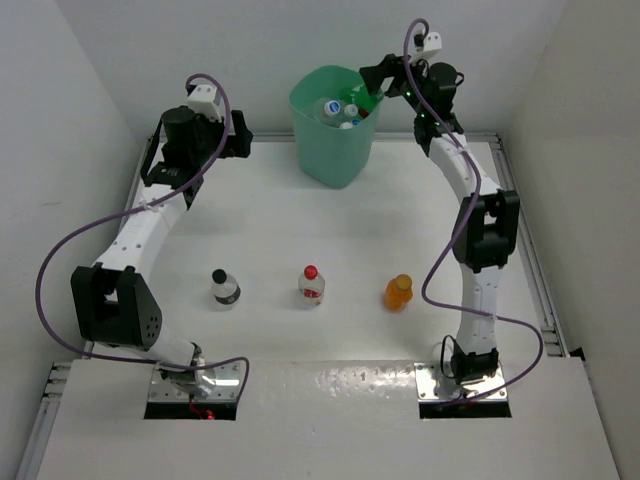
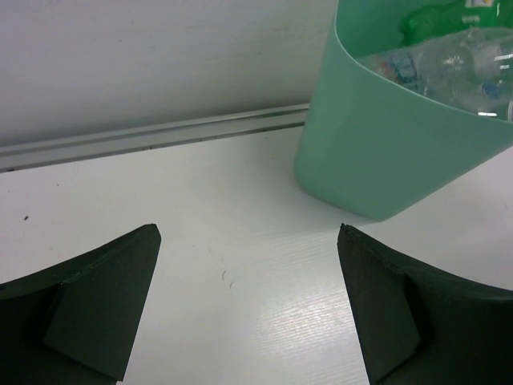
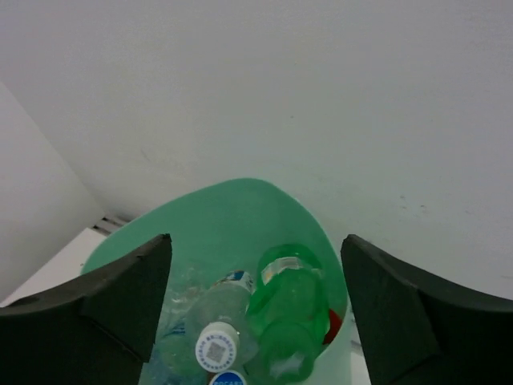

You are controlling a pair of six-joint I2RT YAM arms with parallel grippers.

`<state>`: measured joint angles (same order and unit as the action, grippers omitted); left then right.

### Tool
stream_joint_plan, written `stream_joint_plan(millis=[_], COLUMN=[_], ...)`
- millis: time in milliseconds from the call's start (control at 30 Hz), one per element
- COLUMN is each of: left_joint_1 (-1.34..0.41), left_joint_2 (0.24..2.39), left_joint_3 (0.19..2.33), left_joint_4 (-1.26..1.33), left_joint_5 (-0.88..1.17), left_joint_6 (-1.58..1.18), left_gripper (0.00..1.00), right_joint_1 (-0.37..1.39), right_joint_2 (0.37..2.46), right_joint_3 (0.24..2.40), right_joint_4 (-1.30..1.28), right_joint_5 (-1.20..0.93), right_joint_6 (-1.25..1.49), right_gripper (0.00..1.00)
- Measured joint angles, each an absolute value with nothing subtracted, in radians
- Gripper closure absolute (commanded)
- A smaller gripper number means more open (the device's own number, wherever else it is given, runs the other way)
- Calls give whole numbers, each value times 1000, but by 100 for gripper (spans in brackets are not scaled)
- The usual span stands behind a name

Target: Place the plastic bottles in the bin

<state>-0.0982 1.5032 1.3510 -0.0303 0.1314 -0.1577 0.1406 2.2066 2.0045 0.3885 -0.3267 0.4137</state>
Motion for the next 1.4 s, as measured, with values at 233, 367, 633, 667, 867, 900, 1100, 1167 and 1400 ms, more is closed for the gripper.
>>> stream_joint_plan(millis=[233,367,633,667,867,900,1100,1167,1400], left_joint_1=[-70,-47,-221,-253,-459,-489,-556,-564,-603], left_joint_2=[1481,1397,1221,1212,1224,1232,1287,1310,1388], left_joint_3=[1351,1319,1236,1219,1133,1119,1061,1056,1019], left_joint_4=[-86,-157,-492,-526,-710,-728,-737,-719,-599], left_joint_5=[214,408,666,677,696,699,712,715,716], left_joint_6=[-110,42,485,529,751,778,837,834,781], left_gripper=[0,0,3,3,4,4,4,4,4], right_joint_1=[162,138,-78,-109,-224,-242,-331,-337,-338], right_joint_2=[2191,2057,1539,1491,1274,1250,1147,1116,1104], right_joint_3=[2002,1889,1537,1511,1284,1239,1043,1016,1014], right_joint_4=[378,350,188,152,-103,-147,-332,-362,-370], right_joint_5=[-310,-325,-464,-482,-587,-599,-632,-639,-664], right_joint_6=[396,390,339,322,204,194,165,164,173], right_gripper=[11,11,13,13,13,13,13,13,13])
